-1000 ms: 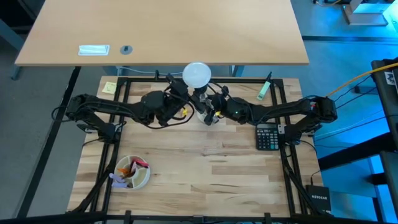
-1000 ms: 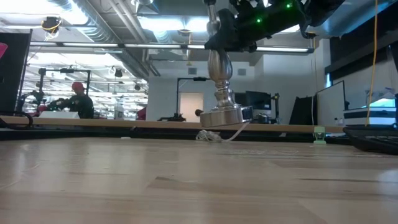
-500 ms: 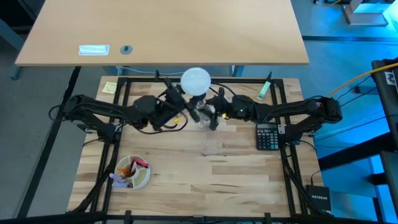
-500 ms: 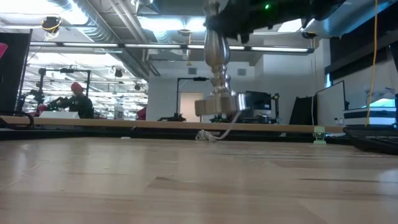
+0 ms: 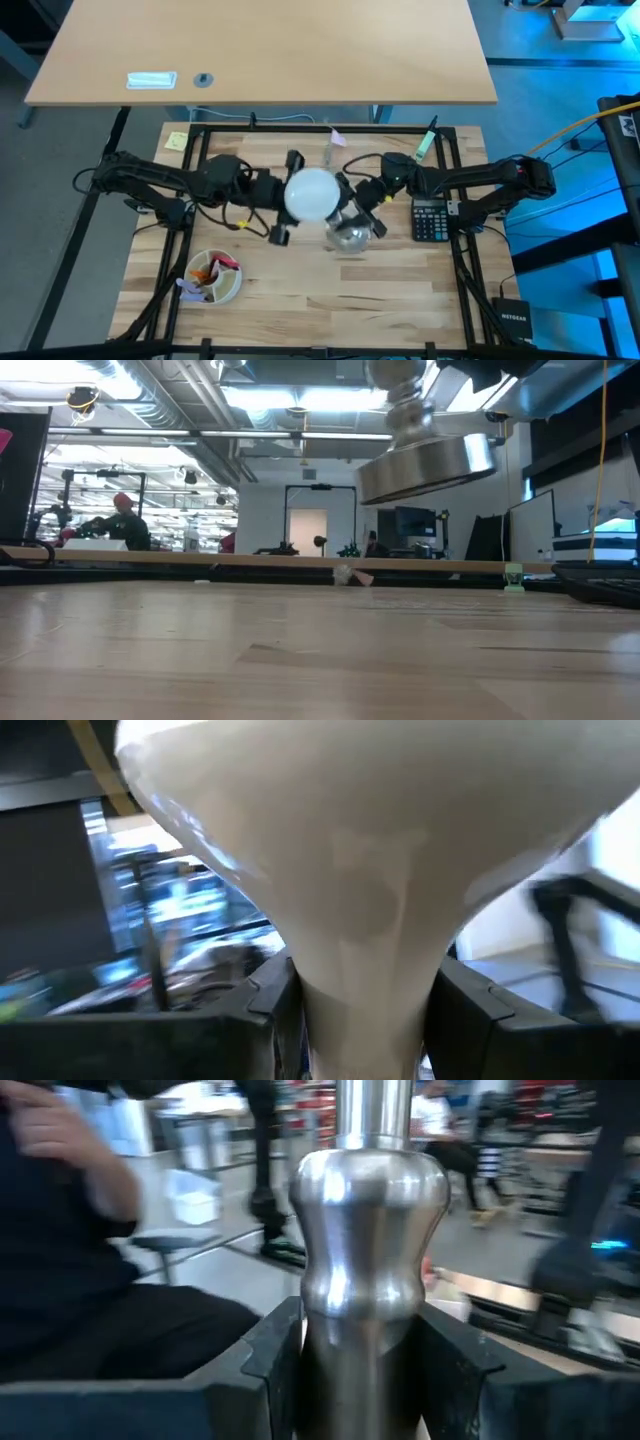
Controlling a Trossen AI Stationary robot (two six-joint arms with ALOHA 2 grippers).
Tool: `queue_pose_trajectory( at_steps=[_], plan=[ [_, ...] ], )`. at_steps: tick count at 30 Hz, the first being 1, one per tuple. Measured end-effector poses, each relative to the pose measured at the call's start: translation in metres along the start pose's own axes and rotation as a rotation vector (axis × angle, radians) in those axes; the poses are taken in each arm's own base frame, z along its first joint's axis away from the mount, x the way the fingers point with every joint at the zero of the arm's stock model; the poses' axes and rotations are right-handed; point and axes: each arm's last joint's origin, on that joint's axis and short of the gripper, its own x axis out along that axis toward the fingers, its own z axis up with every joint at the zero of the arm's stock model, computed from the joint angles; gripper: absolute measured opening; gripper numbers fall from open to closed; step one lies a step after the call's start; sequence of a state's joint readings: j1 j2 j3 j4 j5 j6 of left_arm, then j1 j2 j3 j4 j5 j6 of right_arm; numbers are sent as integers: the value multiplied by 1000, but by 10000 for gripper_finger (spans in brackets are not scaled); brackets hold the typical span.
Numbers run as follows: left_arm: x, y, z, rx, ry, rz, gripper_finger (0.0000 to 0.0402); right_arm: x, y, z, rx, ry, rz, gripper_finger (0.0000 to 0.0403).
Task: Screw lightbulb
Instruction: Insert the lightbulb into the silver lamp
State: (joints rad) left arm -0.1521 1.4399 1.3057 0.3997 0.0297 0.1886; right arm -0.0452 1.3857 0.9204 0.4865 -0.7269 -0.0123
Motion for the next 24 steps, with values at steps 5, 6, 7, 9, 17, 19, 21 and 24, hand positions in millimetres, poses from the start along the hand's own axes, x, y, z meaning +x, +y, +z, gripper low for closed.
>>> queue_pose_trajectory(
  at_steps=[5,6,7,9,17,19,21,24],
  plan=[
    [0,1,-1,49,-23,-126,139,0,1,1,-3,1,47,150],
    [0,1,-2,54,-25,-138,139,0,1,1,-6,2,42,149],
    [0,1,-2,54,-27,-140,139,0,0,0,-9,6,34,149],
    [0,1,-2,47,-29,-130,139,0,0,0,-9,14,22,149],
    [0,4,-8,39,31,-8,254,0,-3,0,-41,38,-127,148],
    [-1,5,-7,37,48,18,275,-1,-4,1,-42,42,-158,148],
    [-4,6,-4,40,64,59,286,-1,-5,1,-47,43,-192,148],
    [-12,6,7,38,75,138,291,-3,-6,0,-36,66,-278,148]
  ],
)
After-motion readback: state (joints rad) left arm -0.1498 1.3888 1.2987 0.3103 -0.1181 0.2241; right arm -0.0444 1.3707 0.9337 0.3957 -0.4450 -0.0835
